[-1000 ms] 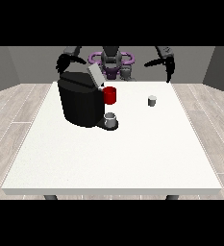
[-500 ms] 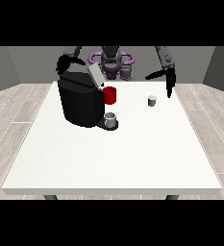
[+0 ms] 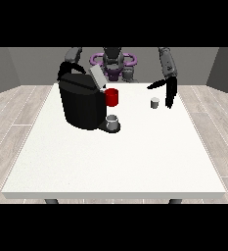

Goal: Insert the coffee pod into the coffee machine and close the lid

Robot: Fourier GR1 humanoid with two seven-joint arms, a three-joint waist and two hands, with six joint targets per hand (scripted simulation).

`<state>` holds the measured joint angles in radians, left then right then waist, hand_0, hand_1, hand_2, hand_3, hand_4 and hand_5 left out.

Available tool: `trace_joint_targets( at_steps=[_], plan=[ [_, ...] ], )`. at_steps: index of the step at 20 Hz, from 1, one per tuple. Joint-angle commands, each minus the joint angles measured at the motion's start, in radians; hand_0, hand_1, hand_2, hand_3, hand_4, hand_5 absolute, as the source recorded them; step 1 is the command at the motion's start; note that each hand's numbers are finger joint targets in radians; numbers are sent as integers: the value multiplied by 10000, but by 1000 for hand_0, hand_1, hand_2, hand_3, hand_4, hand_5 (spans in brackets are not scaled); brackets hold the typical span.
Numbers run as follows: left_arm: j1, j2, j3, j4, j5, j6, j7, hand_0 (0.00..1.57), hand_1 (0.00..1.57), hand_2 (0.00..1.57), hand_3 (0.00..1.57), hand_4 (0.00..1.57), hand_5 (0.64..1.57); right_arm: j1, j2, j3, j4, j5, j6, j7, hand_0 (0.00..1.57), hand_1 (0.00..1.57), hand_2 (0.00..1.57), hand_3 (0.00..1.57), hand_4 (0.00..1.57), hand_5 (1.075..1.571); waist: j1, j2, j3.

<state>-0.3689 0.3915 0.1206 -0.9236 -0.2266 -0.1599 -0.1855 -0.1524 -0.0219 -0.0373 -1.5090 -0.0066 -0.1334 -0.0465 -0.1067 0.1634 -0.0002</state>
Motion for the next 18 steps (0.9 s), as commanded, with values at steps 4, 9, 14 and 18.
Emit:
trace_joint_targets(
  at_steps=[4, 9, 14, 18],
  plan=[
    [-411, -117, -267, 991, -869, 232, 439, 647, 647, 718, 349, 0, 1571, 0, 5, 106, 736, 387, -295, 371, 0, 0, 0, 0, 423, 1571, 202, -582, 1],
    [-622, 341, -550, 1628, -1718, 632, -411, 704, 704, 775, 487, 0, 1571, -410, -88, -47, 726, 436, -432, 194, 0, 0, 0, 0, 412, 1571, 0, -63, 0],
    [-1200, 211, -567, 2445, -2331, 1503, -762, 536, 536, 692, 440, 0, 1571, -601, 159, 325, 624, 554, -415, 44, 0, 0, 0, 0, 386, 1571, -428, 471, -4],
    [-725, 216, -774, 2814, -2839, 1790, -1320, 673, 673, 809, 551, 0, 1571, -5, -80, 91, 740, 196, -23, 161, 0, 0, 0, 0, 453, 1571, -258, -106, -1]
  ],
)
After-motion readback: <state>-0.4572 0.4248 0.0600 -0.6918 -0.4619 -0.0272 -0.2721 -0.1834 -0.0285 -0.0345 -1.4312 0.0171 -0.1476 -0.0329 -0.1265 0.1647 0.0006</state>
